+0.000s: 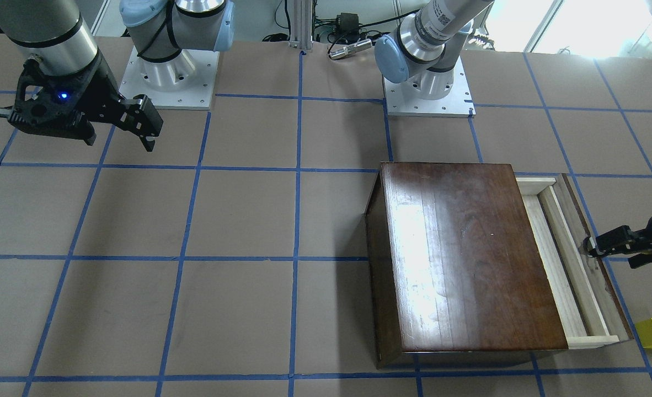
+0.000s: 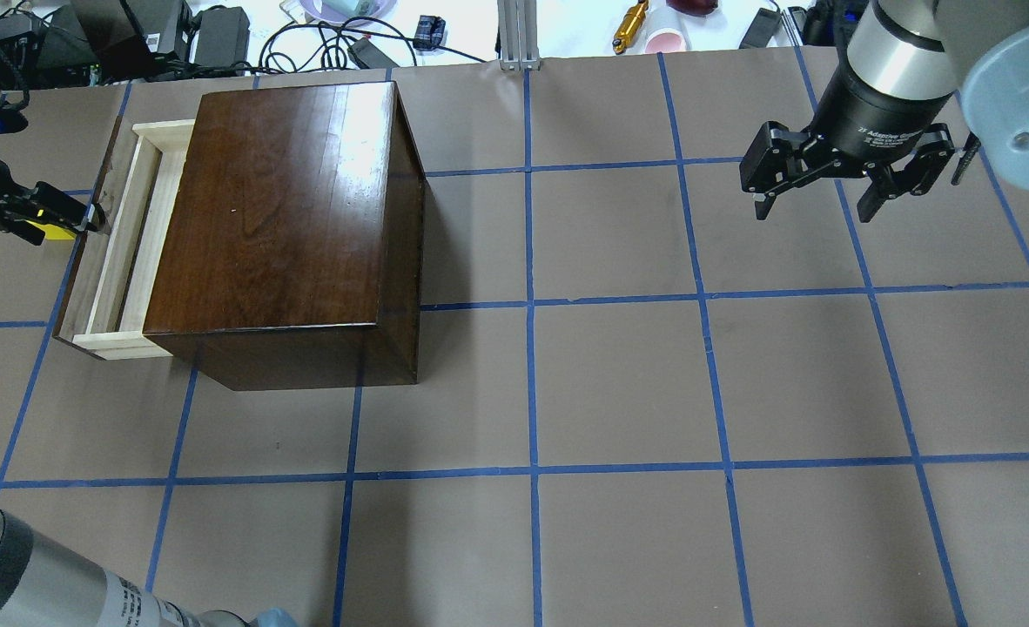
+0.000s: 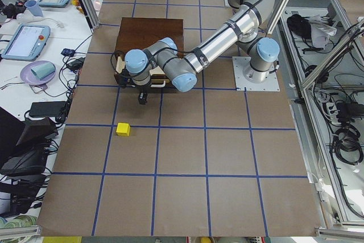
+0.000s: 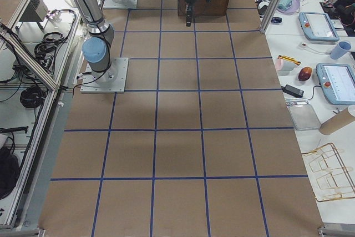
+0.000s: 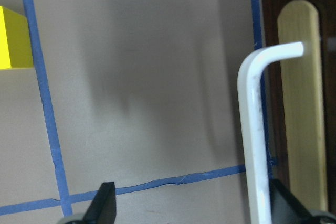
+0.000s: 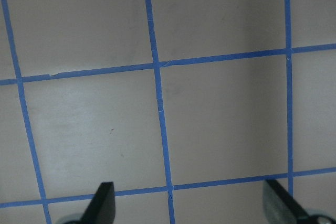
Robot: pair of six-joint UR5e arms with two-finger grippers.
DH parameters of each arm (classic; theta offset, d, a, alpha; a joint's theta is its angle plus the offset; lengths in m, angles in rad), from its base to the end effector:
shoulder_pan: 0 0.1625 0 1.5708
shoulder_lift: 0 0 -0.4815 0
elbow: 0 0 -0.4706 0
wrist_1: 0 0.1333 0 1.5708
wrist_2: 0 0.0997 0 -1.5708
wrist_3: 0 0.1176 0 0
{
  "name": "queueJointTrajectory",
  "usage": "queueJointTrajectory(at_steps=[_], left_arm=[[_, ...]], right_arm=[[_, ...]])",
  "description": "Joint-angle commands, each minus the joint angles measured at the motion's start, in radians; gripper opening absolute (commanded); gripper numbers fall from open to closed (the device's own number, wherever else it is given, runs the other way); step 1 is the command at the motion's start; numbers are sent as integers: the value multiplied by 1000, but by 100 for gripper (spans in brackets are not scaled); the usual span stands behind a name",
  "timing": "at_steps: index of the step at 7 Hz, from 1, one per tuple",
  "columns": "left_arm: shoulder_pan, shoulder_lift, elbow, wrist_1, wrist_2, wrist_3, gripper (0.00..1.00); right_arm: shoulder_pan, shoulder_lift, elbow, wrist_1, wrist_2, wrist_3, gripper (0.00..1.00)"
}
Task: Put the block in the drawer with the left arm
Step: 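Move the left gripper over the yellow cube and lower onto it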
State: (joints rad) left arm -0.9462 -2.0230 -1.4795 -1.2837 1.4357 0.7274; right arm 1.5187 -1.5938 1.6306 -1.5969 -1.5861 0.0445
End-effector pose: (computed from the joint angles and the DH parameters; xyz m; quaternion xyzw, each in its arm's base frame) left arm 0.3126 -0.6887 0.3059 -0.0487 -0.9959 0.0135 0.0756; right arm 0.1023 -0.5637 0.5079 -0.0482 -0.9988 -0.0054 0.0076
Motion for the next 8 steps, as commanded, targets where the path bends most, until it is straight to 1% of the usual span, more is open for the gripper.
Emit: queueJointTrajectory(at_steps=[1, 4, 5, 6, 7, 8], left_arm=[[0, 10, 24, -12, 0, -22, 98], [0, 4, 40, -12, 3, -20, 98], [0, -26, 104, -17, 81, -32, 95], [0, -72, 176, -66, 113, -54, 94], [-2, -110, 218, -65, 114, -56, 94], [-2, -150, 240, -36, 112, -59, 94]], right_arm=[[0, 0, 0, 0, 0, 0, 100], [0, 0, 0, 0, 0, 0, 100], [0, 0, 0, 0, 0, 0, 100], [0, 0, 0, 0, 0, 0, 100], [0, 0, 0, 0, 0, 0, 100], [0, 0, 0, 0, 0, 0, 100]])
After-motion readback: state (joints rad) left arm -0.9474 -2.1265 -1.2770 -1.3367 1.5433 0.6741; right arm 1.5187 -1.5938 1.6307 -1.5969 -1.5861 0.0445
